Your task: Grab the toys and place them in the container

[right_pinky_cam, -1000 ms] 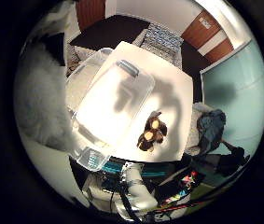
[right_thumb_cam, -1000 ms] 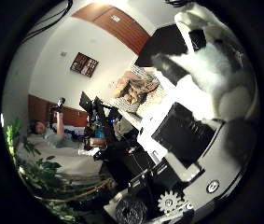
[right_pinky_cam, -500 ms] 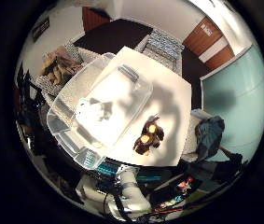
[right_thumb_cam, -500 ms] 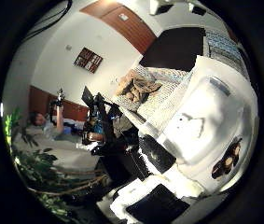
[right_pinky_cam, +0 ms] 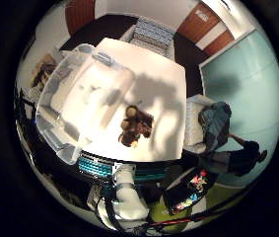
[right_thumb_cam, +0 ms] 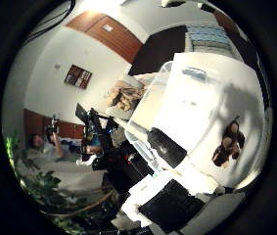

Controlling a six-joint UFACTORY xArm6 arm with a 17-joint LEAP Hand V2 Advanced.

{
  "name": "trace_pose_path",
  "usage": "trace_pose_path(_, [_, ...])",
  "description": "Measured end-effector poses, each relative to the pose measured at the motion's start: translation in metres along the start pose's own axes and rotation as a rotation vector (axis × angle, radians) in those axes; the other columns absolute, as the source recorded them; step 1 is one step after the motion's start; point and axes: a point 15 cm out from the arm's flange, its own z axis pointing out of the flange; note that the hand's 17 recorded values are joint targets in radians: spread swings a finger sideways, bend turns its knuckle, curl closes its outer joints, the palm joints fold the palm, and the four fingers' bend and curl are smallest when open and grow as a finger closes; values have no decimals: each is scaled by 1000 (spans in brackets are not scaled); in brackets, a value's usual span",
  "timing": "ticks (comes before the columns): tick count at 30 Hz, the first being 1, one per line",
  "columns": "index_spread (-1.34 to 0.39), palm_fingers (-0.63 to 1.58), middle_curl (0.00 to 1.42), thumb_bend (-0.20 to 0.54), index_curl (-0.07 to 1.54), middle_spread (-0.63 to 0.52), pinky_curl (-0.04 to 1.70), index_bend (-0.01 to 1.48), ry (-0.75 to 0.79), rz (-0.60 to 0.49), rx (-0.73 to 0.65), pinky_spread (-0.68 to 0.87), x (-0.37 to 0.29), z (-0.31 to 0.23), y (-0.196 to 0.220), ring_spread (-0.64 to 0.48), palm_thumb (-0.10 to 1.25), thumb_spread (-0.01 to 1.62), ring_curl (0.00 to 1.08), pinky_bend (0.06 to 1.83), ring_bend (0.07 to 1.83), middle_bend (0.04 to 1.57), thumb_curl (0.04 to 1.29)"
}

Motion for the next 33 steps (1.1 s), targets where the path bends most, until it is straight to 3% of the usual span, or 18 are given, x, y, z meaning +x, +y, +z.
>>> trace_pose_path(12, [-253, 164, 308, -20, 296, 141, 331, 165, 43, 287, -108, 481, 135, 66, 65, 258, 617, 1129, 235, 466, 299, 191, 360])
trace_pose_path(22, [-223, 163, 308, -20, 285, 166, 311, 160, 31, 346, -174, 490, 153, 132, 104, 259, 617, 1129, 245, 492, 308, 194, 360])
trace_pose_path(33, [-193, 151, 314, -24, 275, 194, 300, 157, 30, 369, -213, 495, 163, 185, 110, 262, 582, 1127, 254, 521, 325, 195, 356])
